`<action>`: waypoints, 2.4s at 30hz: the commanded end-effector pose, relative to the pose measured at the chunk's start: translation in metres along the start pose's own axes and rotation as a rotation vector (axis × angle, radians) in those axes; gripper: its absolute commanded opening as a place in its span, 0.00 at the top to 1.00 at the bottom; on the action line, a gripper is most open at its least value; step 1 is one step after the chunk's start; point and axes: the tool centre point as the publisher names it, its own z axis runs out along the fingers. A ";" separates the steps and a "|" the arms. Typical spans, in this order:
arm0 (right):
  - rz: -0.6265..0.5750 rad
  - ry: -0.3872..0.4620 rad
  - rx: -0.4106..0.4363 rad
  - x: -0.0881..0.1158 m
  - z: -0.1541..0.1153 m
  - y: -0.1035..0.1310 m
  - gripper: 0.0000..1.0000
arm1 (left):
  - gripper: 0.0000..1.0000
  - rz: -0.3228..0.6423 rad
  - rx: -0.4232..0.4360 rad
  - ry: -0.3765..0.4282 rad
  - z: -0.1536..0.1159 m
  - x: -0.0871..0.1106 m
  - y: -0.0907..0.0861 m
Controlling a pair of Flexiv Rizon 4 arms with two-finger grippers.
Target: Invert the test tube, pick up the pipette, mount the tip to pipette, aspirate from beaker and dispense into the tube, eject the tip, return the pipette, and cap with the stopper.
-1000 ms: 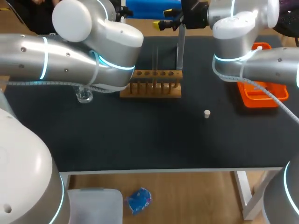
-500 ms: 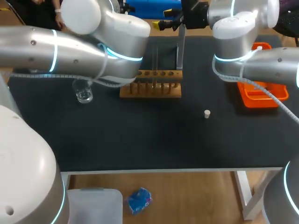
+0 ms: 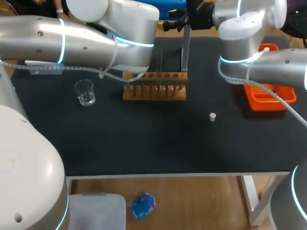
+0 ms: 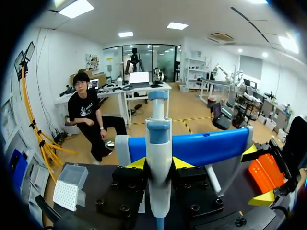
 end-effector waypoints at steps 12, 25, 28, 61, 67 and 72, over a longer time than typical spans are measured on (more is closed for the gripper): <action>0.000 -0.001 0.000 0.000 0.000 0.000 0.00 | 1.00 0.008 -0.066 -0.013 0.015 -0.003 -0.002; 0.000 -0.001 0.000 0.000 0.000 0.000 0.00 | 1.00 0.005 -0.081 -0.017 0.025 -0.007 0.003; 0.000 -0.001 0.000 0.000 0.000 0.000 0.00 | 1.00 0.003 -0.085 -0.017 0.027 -0.008 0.006; 0.000 -0.001 0.000 0.000 0.000 0.000 0.00 | 1.00 -0.012 -0.126 -0.028 0.038 -0.010 0.024; 0.000 -0.001 0.000 0.000 0.000 0.000 0.00 | 1.00 -0.017 -0.131 -0.029 0.042 -0.011 0.027; 0.000 -0.001 0.000 0.000 0.000 0.000 0.00 | 1.00 -0.021 -0.135 -0.027 0.045 -0.011 0.029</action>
